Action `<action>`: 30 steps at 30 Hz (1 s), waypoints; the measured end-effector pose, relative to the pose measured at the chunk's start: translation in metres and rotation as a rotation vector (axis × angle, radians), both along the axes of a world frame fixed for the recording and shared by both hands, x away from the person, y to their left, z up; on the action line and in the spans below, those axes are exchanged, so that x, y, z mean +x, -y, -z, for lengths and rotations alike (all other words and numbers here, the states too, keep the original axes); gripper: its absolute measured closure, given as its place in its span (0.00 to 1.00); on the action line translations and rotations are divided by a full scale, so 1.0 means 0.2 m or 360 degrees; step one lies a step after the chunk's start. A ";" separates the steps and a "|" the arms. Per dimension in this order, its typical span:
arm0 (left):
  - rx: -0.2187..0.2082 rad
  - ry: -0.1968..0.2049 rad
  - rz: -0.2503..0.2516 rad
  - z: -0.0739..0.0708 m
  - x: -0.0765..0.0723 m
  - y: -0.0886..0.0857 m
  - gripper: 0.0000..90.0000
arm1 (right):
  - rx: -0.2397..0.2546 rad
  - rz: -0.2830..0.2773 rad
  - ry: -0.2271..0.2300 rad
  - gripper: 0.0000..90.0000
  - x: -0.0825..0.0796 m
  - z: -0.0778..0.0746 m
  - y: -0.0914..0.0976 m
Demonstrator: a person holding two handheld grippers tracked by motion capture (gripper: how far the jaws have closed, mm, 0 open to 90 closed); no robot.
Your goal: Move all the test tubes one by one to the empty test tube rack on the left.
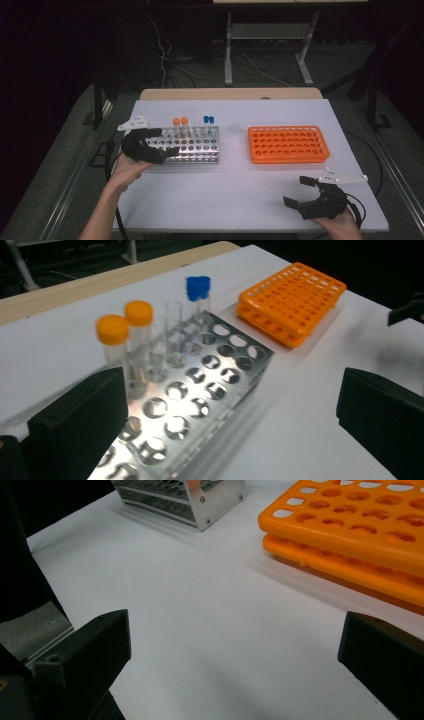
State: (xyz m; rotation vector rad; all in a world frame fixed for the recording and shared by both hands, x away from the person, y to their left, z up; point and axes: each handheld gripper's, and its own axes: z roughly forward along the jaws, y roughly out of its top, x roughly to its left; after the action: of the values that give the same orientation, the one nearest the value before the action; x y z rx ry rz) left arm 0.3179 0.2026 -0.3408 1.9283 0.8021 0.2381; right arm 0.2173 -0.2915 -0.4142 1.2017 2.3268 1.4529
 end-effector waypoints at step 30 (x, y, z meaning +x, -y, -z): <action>-0.0065 -0.0034 0.0059 0.36 -0.29 0.12 0.00 | 0.0008 0.0019 0.0003 0.00 0.01 0.01 0.04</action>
State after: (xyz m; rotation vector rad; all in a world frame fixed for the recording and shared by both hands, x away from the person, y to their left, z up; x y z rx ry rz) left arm 0.2593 0.1779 -0.4120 1.9082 0.7789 0.1780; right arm 0.2187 -0.2996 -0.4166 1.2126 2.3125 1.4561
